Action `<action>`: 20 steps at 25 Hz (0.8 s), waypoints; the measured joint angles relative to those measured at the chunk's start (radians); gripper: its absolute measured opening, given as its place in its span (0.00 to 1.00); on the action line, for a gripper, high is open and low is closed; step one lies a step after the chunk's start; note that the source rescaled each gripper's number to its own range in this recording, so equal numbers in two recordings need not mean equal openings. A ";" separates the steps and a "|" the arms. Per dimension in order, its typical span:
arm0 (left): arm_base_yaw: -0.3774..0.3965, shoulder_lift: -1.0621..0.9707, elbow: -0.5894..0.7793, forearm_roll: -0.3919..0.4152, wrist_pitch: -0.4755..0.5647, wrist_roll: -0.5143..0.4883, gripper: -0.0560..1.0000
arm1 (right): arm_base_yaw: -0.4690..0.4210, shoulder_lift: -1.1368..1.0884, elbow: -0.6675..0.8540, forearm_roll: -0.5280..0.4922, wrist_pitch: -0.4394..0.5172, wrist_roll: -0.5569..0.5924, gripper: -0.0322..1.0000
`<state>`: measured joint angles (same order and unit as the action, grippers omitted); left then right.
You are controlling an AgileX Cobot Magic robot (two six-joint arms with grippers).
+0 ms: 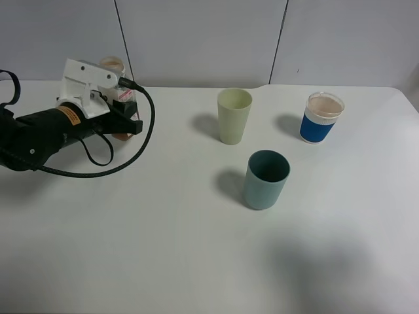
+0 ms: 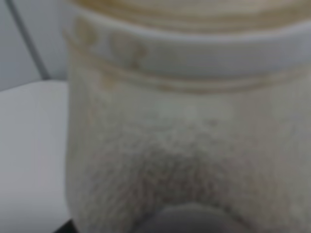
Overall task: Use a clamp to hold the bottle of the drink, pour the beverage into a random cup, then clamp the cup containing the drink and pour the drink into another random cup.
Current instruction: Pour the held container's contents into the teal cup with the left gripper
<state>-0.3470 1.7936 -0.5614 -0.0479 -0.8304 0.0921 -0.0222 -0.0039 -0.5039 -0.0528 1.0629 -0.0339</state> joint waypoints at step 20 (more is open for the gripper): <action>-0.420 -0.126 -0.110 -1.118 0.074 1.202 0.07 | 0.000 0.000 0.000 0.000 0.000 0.000 1.00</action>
<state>-0.7666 1.6675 -0.6710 -1.1657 -0.7565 1.2944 -0.0222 -0.0039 -0.5039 -0.0528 1.0629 -0.0339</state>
